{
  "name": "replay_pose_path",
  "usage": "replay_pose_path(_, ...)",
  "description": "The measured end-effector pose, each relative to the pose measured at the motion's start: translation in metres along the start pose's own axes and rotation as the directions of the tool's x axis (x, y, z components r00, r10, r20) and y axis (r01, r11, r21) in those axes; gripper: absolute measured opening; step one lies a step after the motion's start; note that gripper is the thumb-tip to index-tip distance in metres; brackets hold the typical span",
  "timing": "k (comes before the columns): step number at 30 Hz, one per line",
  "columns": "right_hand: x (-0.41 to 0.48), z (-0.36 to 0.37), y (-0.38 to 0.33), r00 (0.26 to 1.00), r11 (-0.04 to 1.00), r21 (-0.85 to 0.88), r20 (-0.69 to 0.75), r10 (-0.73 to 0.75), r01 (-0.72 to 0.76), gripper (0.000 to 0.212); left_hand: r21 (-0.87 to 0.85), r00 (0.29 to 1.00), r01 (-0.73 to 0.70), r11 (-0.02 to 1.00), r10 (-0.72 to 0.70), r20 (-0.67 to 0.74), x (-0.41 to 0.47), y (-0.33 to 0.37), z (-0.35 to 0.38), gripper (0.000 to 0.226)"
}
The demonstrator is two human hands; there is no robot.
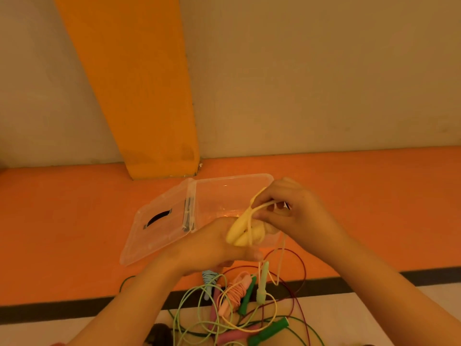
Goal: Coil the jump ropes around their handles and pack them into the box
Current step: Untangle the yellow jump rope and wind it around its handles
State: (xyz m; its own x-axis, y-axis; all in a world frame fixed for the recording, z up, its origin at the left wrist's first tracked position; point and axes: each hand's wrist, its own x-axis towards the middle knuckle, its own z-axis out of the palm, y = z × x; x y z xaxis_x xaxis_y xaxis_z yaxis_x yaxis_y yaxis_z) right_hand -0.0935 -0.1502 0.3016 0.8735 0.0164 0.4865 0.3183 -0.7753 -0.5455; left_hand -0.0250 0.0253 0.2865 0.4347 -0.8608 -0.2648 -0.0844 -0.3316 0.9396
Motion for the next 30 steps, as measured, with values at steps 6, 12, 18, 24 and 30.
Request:
replay_pose_path(6, 0.003, 0.011, -0.008, 0.987, 0.998, -0.023, 0.149, -0.054, 0.058, 0.008, 0.249, 0.986, -0.095, 0.964, 0.126, -0.109, 0.008, -0.001, 0.021, 0.016)
replay_pose_path(12, 0.008, 0.003, -0.012, 0.975, 0.997, 0.016, 0.213, 0.065, -0.070, 0.012, 0.390, 0.979, -0.060, 0.919, 0.131, -0.158, 0.005, -0.005, 0.013, 0.015)
replay_pose_path(18, 0.003, 0.008, -0.018, 0.964, 0.988, 0.039, 0.227, 0.135, -0.148, 0.011, 0.361, 0.971, -0.040, 0.932, 0.121, -0.206, 0.002, -0.011, 0.022, 0.020)
replay_pose_path(24, 0.000, 0.007, -0.022, 0.958, 0.976, 0.115, 0.244, 0.153, -0.185, 0.013, 0.375, 0.962, -0.043, 0.926, 0.140, -0.236, 0.003, -0.010, 0.024, 0.010)
replay_pose_path(30, 0.003, -0.013, -0.015, 0.957, 0.975, 0.125, 0.252, 0.146, -0.182, 0.022, 0.341, 0.994, -0.032, 0.939, 0.065, -0.085, -0.001, 0.001, 0.009, 0.017)
